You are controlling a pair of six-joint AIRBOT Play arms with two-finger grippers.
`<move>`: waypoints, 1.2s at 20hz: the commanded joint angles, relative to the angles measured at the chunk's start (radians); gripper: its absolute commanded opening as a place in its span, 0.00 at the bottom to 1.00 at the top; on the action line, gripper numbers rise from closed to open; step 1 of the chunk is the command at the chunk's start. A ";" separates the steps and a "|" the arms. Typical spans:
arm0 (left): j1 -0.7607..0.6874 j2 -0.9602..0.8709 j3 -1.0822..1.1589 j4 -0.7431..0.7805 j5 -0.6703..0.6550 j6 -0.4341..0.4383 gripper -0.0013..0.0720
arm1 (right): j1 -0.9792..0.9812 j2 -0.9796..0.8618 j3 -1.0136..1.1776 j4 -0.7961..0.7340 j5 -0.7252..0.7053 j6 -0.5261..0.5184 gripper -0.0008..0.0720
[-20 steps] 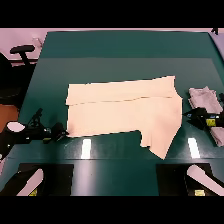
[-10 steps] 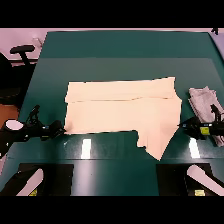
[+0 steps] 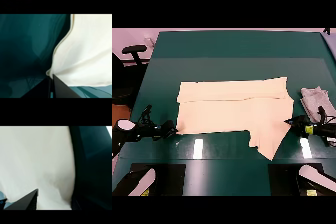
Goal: Fold the shirts.
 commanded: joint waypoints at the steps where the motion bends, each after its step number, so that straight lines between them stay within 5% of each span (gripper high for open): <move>1: 0.000 0.001 0.001 -0.001 -0.009 0.000 0.06 | 0.000 -0.035 -0.006 0.000 0.032 -0.034 0.66; 9: 0.000 0.001 0.001 -0.001 -0.018 0.000 0.06 | 0.001 0.142 -0.070 -0.055 0.056 0.011 0.66; 18: 0.000 0.001 0.001 -0.001 -0.020 0.000 0.06 | 0.164 0.053 -0.132 0.032 0.064 -0.016 0.65; 20: 0.000 0.001 0.001 -0.002 -0.027 0.001 0.06 | 0.229 0.051 -0.132 0.042 0.061 -0.017 0.50; 23: 0.000 0.001 0.003 -0.045 -0.072 0.062 0.05 | 0.281 0.129 -0.132 0.090 0.058 -0.017 0.07; 24: 0.000 0.002 0.007 -0.083 -0.090 0.089 0.05 | 0.287 0.168 -0.132 0.109 0.060 -0.016 0.04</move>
